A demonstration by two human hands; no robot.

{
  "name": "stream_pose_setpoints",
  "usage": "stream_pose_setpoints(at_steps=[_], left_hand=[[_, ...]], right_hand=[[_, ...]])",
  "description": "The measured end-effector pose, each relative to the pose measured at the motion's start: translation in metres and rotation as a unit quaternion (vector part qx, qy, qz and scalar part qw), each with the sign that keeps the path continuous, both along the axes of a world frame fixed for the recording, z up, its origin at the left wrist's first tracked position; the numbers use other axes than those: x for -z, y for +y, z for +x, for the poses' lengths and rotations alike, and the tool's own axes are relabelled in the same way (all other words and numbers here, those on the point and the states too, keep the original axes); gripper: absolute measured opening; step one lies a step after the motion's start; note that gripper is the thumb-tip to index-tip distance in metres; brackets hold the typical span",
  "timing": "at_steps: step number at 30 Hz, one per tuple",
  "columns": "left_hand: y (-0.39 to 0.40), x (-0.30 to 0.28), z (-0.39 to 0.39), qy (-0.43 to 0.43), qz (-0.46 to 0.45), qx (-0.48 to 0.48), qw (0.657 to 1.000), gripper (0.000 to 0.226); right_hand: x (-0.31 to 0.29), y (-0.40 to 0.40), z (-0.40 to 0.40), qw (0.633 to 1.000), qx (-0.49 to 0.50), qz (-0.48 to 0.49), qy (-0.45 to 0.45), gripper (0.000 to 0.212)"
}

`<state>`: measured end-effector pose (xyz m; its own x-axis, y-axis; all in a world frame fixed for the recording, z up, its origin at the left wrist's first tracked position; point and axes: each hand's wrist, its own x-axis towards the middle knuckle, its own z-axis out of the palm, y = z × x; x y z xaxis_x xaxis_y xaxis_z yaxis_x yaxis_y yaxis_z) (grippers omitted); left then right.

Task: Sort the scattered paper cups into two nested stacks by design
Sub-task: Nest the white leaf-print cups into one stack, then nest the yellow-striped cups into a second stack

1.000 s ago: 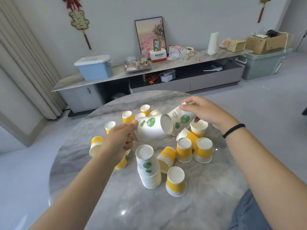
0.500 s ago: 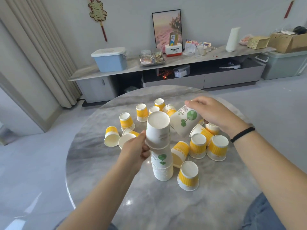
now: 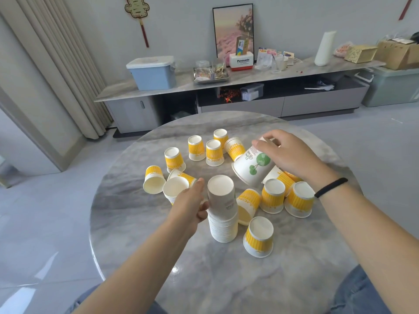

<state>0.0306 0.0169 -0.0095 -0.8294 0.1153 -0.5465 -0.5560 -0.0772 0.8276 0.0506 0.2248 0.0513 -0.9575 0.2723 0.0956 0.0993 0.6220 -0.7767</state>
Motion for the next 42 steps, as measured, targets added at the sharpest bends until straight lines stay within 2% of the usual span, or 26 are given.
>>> stream_pose_setpoints(at_steps=[4, 7, 9, 12, 17, 22, 25, 26, 29, 30, 33, 38, 42], left_hand=[[0.001, -0.002, 0.004, 0.01, -0.035, 0.041, 0.999, 0.017], [0.003, -0.003, 0.005, 0.021, -0.069, 0.049, 0.996, 0.011], [0.001, -0.004, 0.006, 0.001, -0.063, 0.033, 0.997, 0.014], [-0.006, -0.006, 0.005, -0.025, -0.041, 0.013, 0.999, 0.021], [-0.015, -0.004, 0.009, -0.023, -0.058, 0.068, 0.996, 0.022], [-0.021, 0.005, 0.006, 0.032, -0.074, 0.162, 0.984, 0.023], [-0.022, 0.017, 0.0, 0.073, -0.098, 0.244, 0.962, 0.055], [-0.022, 0.021, -0.002, 0.085, -0.115, 0.259, 0.955, 0.064], [-0.017, 0.031, -0.004, 0.114, -0.153, 0.297, 0.936, 0.07], [-0.015, 0.033, -0.005, 0.106, -0.142, 0.308, 0.935, 0.071], [-0.015, 0.038, -0.011, 0.078, -0.094, 0.322, 0.939, 0.07], [-0.018, 0.034, -0.036, 0.077, -0.083, 0.285, 0.952, 0.067], [-0.014, 0.03, -0.064, 0.065, -0.078, 0.279, 0.955, 0.064]], right_hand=[[0.0, -0.016, 0.005, 0.992, -0.036, -0.028, 0.117, 0.037], [0.002, -0.035, 0.011, 0.98, -0.119, 0.019, 0.156, 0.054], [0.009, -0.047, 0.013, 0.976, -0.145, 0.087, 0.14, 0.057], [0.022, -0.057, 0.009, 0.966, -0.136, 0.189, 0.109, 0.063], [0.048, -0.061, 0.0, 0.945, -0.214, 0.245, 0.03, 0.071], [0.059, -0.057, -0.002, 0.939, -0.28, 0.197, -0.017, 0.085], [0.059, -0.049, -0.002, 0.949, -0.276, 0.13, -0.08, 0.104], [0.061, -0.046, -0.003, 0.951, -0.27, 0.115, -0.095, 0.102], [0.076, -0.04, -0.007, 0.939, -0.284, 0.113, -0.159, 0.06], [0.082, -0.039, -0.008, 0.933, -0.289, 0.111, -0.183, 0.055], [0.098, -0.039, -0.012, 0.933, -0.292, 0.062, -0.201, 0.059], [0.101, -0.045, -0.031, 0.944, -0.27, -0.043, -0.183, 0.056], [0.099, -0.046, -0.056, 0.946, -0.268, -0.046, -0.174, 0.065]])
